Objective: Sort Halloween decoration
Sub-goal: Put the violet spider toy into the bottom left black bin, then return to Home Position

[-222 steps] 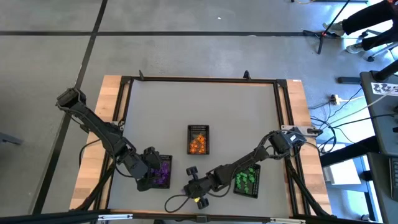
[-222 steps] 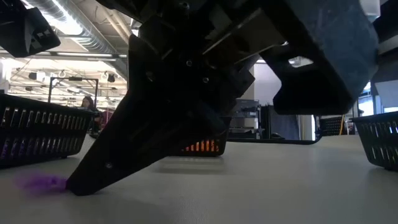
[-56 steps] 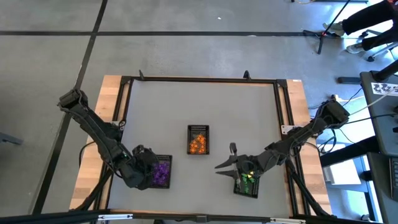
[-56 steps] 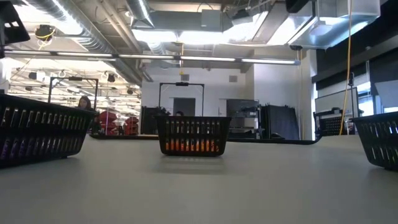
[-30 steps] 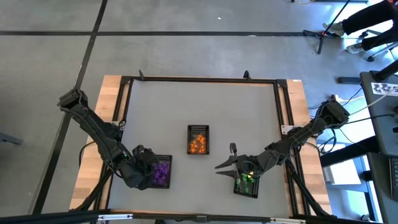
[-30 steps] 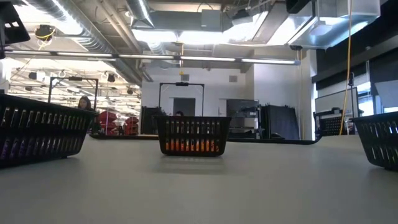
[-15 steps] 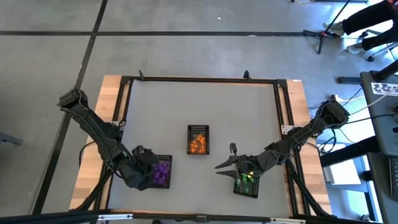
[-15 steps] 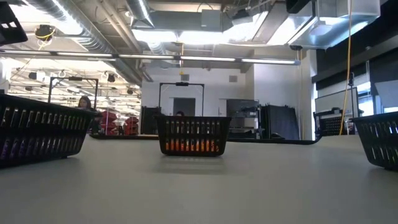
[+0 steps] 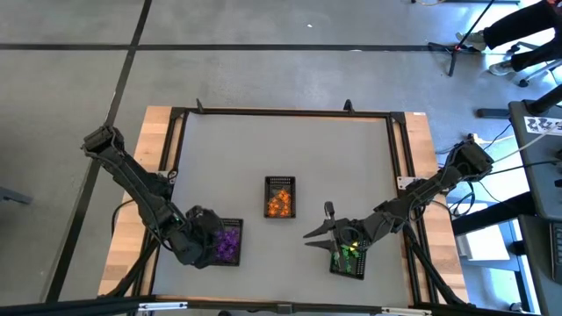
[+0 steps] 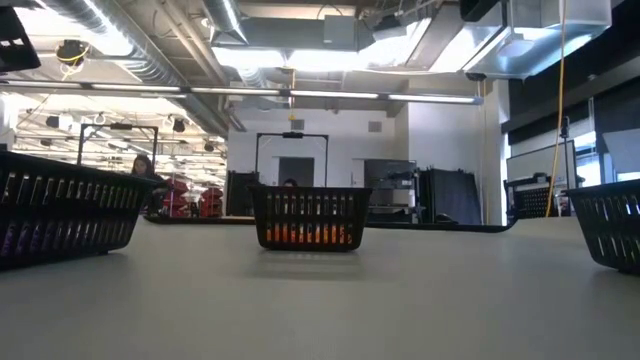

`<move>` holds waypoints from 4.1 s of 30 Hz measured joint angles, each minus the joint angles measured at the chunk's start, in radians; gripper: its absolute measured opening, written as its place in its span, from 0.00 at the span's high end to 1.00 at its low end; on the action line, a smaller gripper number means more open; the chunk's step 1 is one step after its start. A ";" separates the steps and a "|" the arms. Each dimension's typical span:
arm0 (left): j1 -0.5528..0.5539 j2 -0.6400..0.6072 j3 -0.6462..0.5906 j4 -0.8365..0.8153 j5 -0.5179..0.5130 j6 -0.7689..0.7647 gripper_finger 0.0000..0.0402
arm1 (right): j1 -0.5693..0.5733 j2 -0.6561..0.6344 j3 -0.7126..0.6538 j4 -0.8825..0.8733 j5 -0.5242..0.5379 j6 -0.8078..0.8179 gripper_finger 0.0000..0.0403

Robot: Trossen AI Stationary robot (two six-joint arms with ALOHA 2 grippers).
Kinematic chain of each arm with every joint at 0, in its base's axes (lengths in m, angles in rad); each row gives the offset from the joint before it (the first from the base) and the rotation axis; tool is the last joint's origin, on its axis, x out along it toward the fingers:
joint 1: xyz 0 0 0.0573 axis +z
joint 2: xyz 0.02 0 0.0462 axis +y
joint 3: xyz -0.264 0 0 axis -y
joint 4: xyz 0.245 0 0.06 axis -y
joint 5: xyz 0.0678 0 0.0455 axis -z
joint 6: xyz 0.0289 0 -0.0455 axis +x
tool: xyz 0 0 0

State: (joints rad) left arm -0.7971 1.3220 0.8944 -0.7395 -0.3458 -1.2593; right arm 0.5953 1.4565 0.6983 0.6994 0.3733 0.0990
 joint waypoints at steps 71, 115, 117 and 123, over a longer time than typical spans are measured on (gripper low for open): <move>0.203 -0.083 0.000 0.655 -0.128 1.160 0.55 | -0.002 -0.001 0.000 -0.085 -0.045 0.045 0.80; 1.235 -0.456 -0.092 0.717 0.967 1.318 0.56 | -0.682 -0.499 -0.033 -0.525 -0.655 -0.181 0.80; 1.272 -0.490 -0.092 0.706 0.992 1.318 0.55 | -0.701 -0.547 -0.033 -0.575 -0.654 -0.183 0.80; 1.307 -0.612 -0.092 0.637 0.997 1.321 0.55 | -0.707 -0.698 -0.060 -0.609 -0.605 -0.184 0.80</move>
State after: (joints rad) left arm 0.5103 0.7098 0.8028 -0.1023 0.6511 0.0621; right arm -0.1118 0.7582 0.6386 0.0905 -0.2320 -0.0852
